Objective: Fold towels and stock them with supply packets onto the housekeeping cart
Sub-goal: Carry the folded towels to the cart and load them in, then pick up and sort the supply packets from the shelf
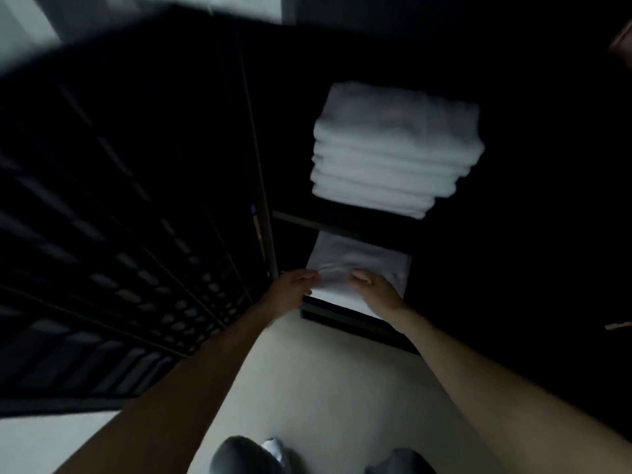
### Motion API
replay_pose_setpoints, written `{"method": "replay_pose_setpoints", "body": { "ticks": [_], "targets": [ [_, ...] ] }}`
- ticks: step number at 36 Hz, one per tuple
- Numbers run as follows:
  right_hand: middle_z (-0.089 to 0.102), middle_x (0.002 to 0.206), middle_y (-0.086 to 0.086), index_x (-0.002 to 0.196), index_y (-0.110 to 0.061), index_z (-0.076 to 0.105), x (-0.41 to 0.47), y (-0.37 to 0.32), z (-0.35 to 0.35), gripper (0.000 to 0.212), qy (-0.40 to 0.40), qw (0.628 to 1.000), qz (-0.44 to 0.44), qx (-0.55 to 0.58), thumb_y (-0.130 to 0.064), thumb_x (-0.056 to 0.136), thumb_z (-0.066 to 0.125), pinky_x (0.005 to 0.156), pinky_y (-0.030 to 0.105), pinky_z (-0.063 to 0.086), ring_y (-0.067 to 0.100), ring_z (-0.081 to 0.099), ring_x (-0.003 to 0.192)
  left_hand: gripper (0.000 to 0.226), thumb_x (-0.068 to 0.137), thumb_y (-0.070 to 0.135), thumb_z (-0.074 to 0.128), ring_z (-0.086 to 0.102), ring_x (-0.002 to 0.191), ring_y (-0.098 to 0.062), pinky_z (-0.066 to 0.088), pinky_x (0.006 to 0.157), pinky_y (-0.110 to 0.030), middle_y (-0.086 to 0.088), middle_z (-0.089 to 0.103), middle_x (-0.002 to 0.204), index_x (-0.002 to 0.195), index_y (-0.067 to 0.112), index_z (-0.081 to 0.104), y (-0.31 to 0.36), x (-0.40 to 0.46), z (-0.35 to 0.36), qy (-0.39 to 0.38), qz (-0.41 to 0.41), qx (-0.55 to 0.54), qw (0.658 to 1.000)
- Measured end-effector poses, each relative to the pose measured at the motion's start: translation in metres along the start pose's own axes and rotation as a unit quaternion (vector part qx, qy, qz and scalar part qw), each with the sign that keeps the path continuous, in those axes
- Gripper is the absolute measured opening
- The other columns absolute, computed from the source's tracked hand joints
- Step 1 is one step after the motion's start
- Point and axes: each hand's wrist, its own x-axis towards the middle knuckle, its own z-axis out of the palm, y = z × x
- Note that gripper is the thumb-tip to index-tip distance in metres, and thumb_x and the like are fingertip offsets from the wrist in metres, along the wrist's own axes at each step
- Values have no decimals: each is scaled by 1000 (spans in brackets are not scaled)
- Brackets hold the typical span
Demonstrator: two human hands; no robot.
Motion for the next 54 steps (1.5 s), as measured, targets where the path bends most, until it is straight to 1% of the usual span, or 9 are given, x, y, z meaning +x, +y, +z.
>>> {"method": "replay_pose_setpoints", "body": {
  "ticks": [4,6,10,13,19,34,42,48,54],
  "targets": [
    [59,121,-10,129,-17,62,-65,-75,-27,31,-9,998,-19,59,-27,100,54,89,8,39,3,53,110,33,101,14,55,58,92,-20,47,76,-25,-14,63,112,131,2,59,52,-84,-13,26,-15,-77,997],
    [59,133,1,133,-11,59,-95,-107,-37,34,-16,993,-19,113,-22,101,53,106,27,42,12,54,120,30,100,10,54,61,95,-22,48,83,-32,-17,65,115,128,3,62,79,-124,-16,45,-9,-111,993],
    [65,126,18,114,-14,65,-148,-166,-44,20,-62,973,-26,221,-17,103,50,80,31,53,17,65,94,24,99,8,53,63,107,-27,50,89,-35,-18,69,118,118,10,67,130,-201,-17,85,53,-179,979],
    [70,117,17,123,-11,65,-181,-203,-53,28,-97,952,-53,286,-24,103,50,91,45,56,27,69,102,24,101,13,54,66,106,-23,52,91,-32,-17,71,117,120,9,68,157,-244,-17,106,100,-207,968],
    [73,113,-1,119,-23,70,-233,-253,-60,31,-123,937,-191,265,-33,104,44,89,39,57,16,69,108,29,101,16,53,66,116,-21,51,104,-39,-7,72,120,125,13,69,178,-304,-29,145,166,-211,952],
    [72,112,-13,120,-30,67,-287,-312,3,34,-192,918,-267,222,-43,96,48,84,26,58,4,66,109,31,99,19,57,65,117,-27,45,108,-53,-7,71,122,128,19,68,152,-386,-72,281,216,-223,908],
    [73,109,-8,122,-25,68,-279,-407,66,25,-181,909,-316,204,-26,101,55,87,27,57,8,69,104,32,96,15,60,69,111,-19,52,102,-44,0,74,116,127,19,68,178,-405,-167,328,267,-209,882],
    [73,112,-7,122,-28,69,-269,-481,137,26,-180,904,-337,191,-31,100,55,89,33,58,11,68,106,45,86,32,62,66,116,-19,51,102,-43,2,72,122,128,18,67,174,-411,-266,353,290,-214,864],
    [74,110,-1,116,-19,72,-253,-531,197,26,-205,900,-328,203,-26,99,54,81,40,61,15,69,105,34,90,29,59,69,111,-21,58,93,-41,-3,74,115,118,17,73,152,-411,-348,378,278,-243,849]
  ]
}}
